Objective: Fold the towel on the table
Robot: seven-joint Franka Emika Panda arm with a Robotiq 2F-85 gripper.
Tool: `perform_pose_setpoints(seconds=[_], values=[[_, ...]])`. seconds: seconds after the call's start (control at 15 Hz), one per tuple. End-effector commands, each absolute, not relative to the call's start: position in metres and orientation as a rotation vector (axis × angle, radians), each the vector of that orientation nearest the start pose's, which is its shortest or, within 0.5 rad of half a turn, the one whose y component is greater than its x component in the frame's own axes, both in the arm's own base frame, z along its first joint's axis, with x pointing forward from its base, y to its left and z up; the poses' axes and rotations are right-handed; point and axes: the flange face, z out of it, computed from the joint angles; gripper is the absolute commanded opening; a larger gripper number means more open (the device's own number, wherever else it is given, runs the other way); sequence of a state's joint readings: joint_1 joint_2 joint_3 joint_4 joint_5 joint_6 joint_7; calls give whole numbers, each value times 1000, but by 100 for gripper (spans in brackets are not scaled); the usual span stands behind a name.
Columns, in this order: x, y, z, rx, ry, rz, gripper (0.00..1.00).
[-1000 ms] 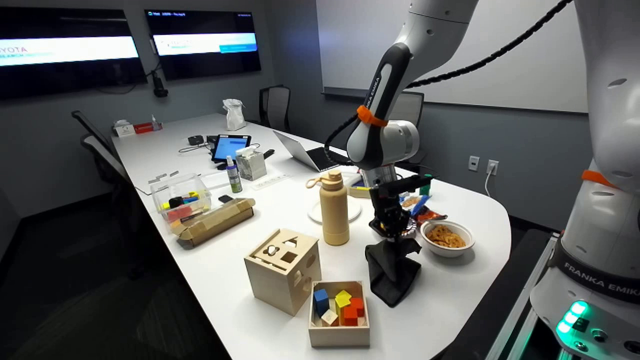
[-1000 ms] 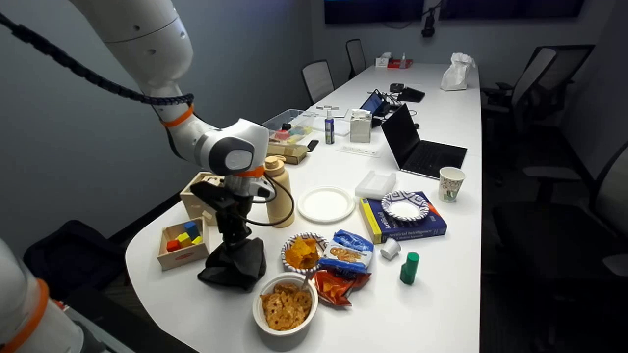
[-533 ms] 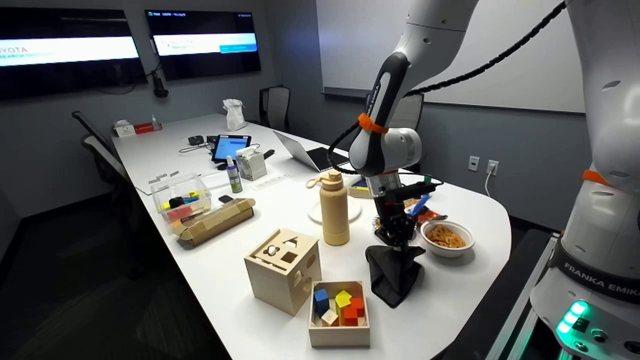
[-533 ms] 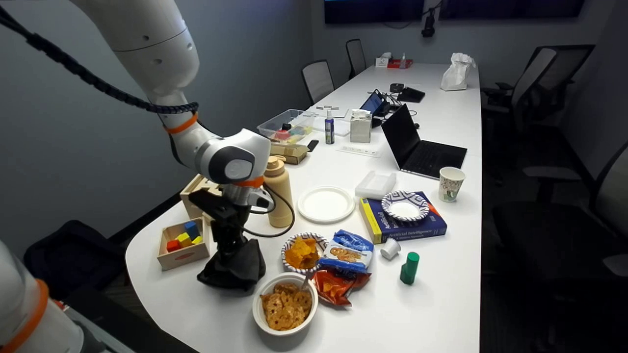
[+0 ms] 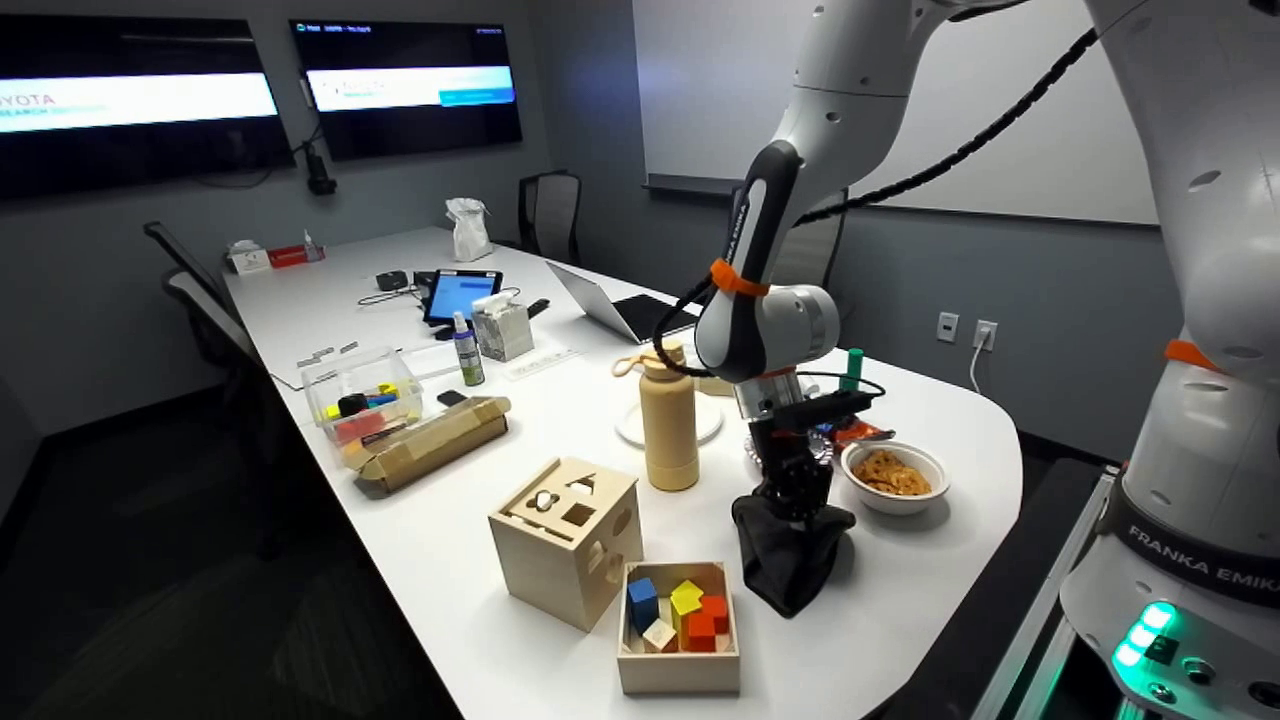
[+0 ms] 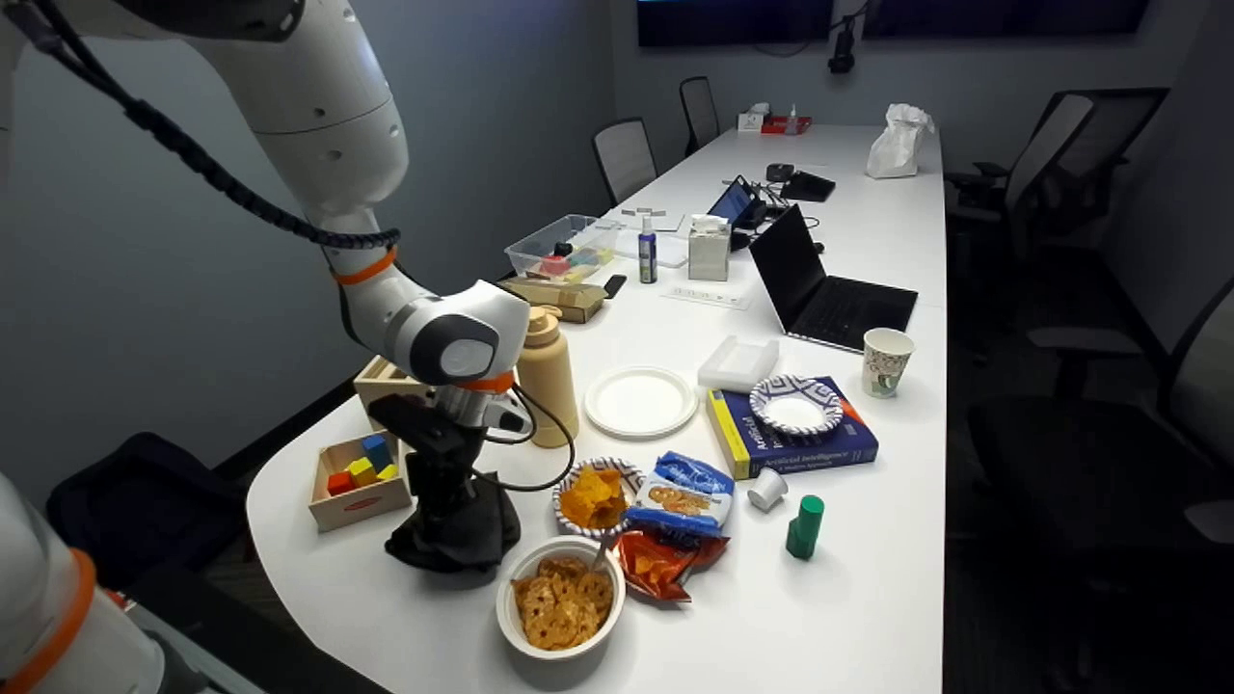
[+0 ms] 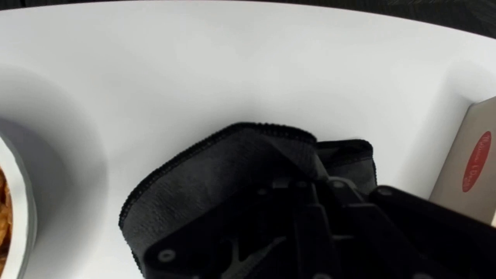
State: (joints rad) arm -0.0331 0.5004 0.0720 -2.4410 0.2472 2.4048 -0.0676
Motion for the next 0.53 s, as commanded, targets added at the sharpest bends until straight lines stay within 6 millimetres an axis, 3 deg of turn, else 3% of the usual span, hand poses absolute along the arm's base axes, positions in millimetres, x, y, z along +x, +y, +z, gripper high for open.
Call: perform_pose_setpoints(seconds=[0.0, 0.07, 0.2, 0.47], values=[[406, 19, 50, -2853, 178, 774, 28], [405, 17, 46, -2851, 179, 771, 29], [403, 15, 46, -2836, 168, 764, 44], [396, 12, 74, -2774, 156, 722, 75]])
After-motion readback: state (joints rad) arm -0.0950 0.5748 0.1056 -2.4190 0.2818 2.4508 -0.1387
